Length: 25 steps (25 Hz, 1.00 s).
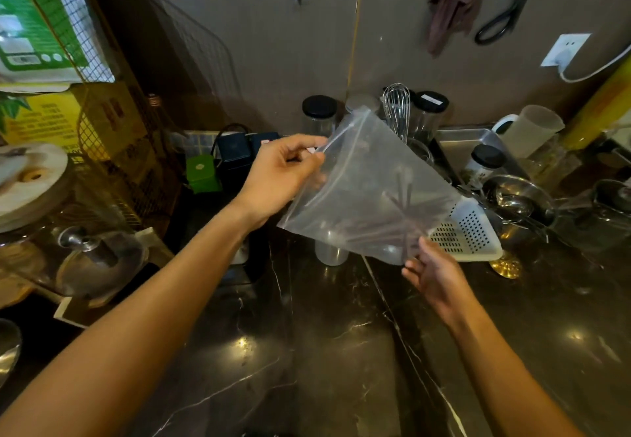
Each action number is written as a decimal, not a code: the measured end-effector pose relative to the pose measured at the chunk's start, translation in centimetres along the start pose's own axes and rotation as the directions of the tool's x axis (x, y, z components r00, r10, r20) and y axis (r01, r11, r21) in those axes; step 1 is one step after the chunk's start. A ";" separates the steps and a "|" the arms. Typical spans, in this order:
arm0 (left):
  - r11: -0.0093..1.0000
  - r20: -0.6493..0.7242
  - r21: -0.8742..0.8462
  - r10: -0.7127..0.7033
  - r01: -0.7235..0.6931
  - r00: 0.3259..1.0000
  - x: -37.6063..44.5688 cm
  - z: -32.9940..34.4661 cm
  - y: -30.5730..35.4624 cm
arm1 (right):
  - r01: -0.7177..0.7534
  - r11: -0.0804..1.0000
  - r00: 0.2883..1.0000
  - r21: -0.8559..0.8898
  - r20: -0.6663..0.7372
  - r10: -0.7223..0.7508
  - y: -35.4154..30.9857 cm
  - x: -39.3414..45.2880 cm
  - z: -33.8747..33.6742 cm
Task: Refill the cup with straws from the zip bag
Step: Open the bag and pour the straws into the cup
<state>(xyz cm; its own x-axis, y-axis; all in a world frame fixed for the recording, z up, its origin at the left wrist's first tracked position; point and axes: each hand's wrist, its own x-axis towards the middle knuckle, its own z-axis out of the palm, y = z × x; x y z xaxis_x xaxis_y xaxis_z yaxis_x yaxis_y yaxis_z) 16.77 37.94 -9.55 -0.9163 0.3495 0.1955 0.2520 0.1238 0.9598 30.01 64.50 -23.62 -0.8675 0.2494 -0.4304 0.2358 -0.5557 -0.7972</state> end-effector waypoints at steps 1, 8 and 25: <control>0.999 -0.039 0.047 0.002 0.000 0.999 0.2 0.2 -0.7 | 0.027 0.999 1.000 -0.025 -0.008 -0.027 -0.6 0.3 -0.2; 0.965 -0.081 0.242 -0.084 0.101 0.993 2.4 1.2 -4.8 | 0.186 0.942 0.960 -0.280 -0.153 -0.235 -4.8 1.4 -1.4; 0.973 -0.063 0.004 -0.229 0.230 0.971 2.1 2.6 -11.6 | 0.394 0.641 0.823 -0.658 -0.057 -0.565 -12.2 5.0 3.0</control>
<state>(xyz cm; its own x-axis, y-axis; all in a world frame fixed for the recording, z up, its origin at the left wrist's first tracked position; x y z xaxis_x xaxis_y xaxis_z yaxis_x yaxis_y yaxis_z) 12.70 39.68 -20.81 -0.9674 0.2526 -0.0173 0.0360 0.2049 0.9781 21.45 70.16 -14.76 -0.8224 0.5643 0.0720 0.0974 0.2644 -0.9595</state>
